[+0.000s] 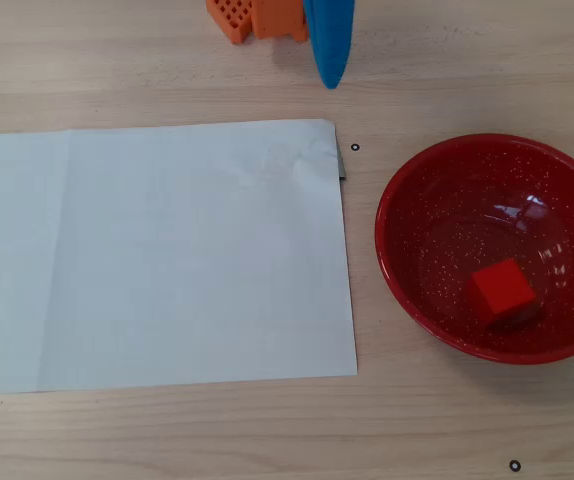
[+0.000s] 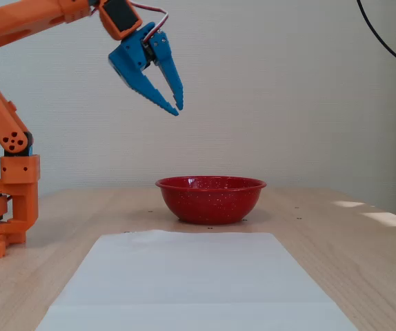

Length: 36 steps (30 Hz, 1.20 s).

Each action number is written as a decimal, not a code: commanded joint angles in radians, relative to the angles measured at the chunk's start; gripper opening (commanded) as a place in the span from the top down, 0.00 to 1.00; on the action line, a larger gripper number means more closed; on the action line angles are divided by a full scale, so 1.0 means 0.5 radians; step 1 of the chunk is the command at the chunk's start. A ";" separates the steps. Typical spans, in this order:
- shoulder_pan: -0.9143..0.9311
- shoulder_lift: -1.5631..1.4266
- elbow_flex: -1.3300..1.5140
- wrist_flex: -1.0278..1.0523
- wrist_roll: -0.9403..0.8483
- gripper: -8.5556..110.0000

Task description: Grasp the red cube and put it in the red bowl

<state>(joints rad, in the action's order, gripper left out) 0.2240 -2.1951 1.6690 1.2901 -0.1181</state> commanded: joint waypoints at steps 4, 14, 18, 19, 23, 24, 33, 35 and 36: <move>-0.178 -0.463 0.325 -0.319 -0.003 0.92; -0.356 -1.028 1.282 -1.080 -0.120 0.93; -0.390 -1.264 1.675 -1.430 -0.144 0.93; -0.393 -1.310 1.740 -1.470 -0.150 0.93; -0.402 -1.519 2.065 -1.666 -0.163 0.93; -0.402 -1.577 2.154 -1.712 -0.153 0.93; -0.371 -2.034 2.850 -1.902 -0.058 0.93; -0.356 -2.111 2.942 -1.841 -0.055 0.93; -0.344 -2.141 2.942 -1.733 -0.080 0.93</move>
<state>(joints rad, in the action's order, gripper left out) 0.0414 -3.2244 3.1155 0.3820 -0.1641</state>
